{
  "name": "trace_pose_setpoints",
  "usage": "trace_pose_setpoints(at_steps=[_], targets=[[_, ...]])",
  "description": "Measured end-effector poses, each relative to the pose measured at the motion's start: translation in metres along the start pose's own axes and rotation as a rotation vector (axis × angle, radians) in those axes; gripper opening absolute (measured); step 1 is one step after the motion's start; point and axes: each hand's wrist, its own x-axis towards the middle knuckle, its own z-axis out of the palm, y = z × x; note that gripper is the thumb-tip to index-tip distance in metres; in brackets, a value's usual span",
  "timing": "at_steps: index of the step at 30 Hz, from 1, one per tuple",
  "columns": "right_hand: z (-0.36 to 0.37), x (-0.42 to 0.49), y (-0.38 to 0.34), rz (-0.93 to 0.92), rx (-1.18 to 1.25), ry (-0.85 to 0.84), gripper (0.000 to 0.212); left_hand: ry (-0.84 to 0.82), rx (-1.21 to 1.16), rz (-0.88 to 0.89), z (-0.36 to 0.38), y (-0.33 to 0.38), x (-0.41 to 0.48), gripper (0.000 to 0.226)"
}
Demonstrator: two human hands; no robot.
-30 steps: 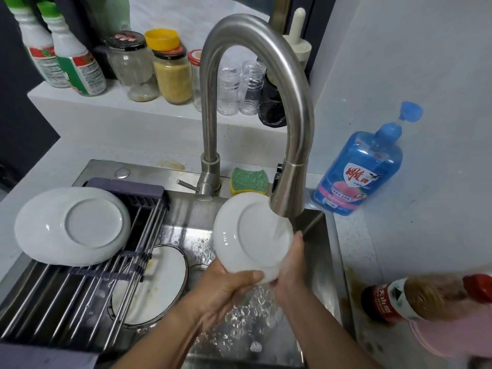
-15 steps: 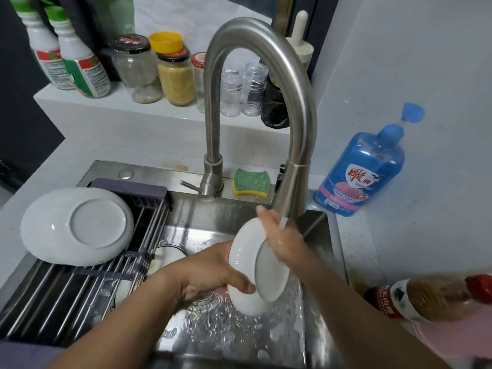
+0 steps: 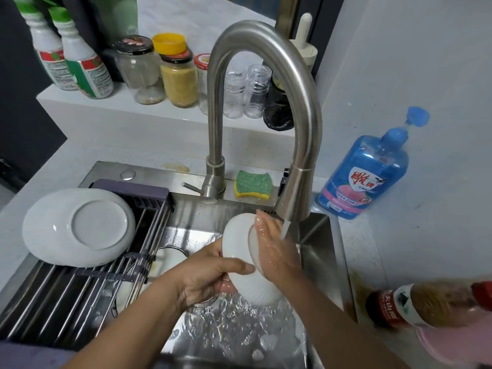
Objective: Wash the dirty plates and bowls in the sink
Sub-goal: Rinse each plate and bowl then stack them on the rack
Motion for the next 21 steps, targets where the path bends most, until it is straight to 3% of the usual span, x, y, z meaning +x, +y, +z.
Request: trace_pose_setpoints(at_steps=[1,2,5,6,8,11,18,21], targets=[[-0.003,-0.001,-0.001,0.013,-0.044,-0.051,0.123,-0.005,-0.007,0.001,-0.002,0.0,0.0,0.051],[-0.008,-0.003,-0.001,0.078,-0.019,-0.056,0.121,-0.014,-0.011,-0.002,-0.004,0.0,-0.001,0.052],[-0.018,0.002,0.003,0.334,0.199,-0.019,0.058,-0.1,-0.035,-0.012,-0.015,0.002,-0.004,0.06],[-0.022,0.005,0.006,0.366,0.23,-0.048,0.049,-0.135,-0.028,-0.016,-0.02,0.003,-0.005,0.062],[-0.025,0.011,0.014,0.425,0.267,-0.115,0.051,-0.204,-0.015,-0.029,-0.031,0.003,-0.004,0.065],[-0.031,0.012,0.027,0.565,0.483,-0.122,0.074,-0.223,-0.026,-0.019,-0.046,-0.003,0.002,0.062],[-0.038,0.02,0.03,0.507,0.599,-0.163,0.069,0.219,-0.221,0.061,-0.021,-0.024,0.033,0.033],[-0.048,0.011,0.008,0.423,0.745,-0.221,0.066,0.406,-0.173,0.013,-0.006,-0.029,0.045,0.045]])
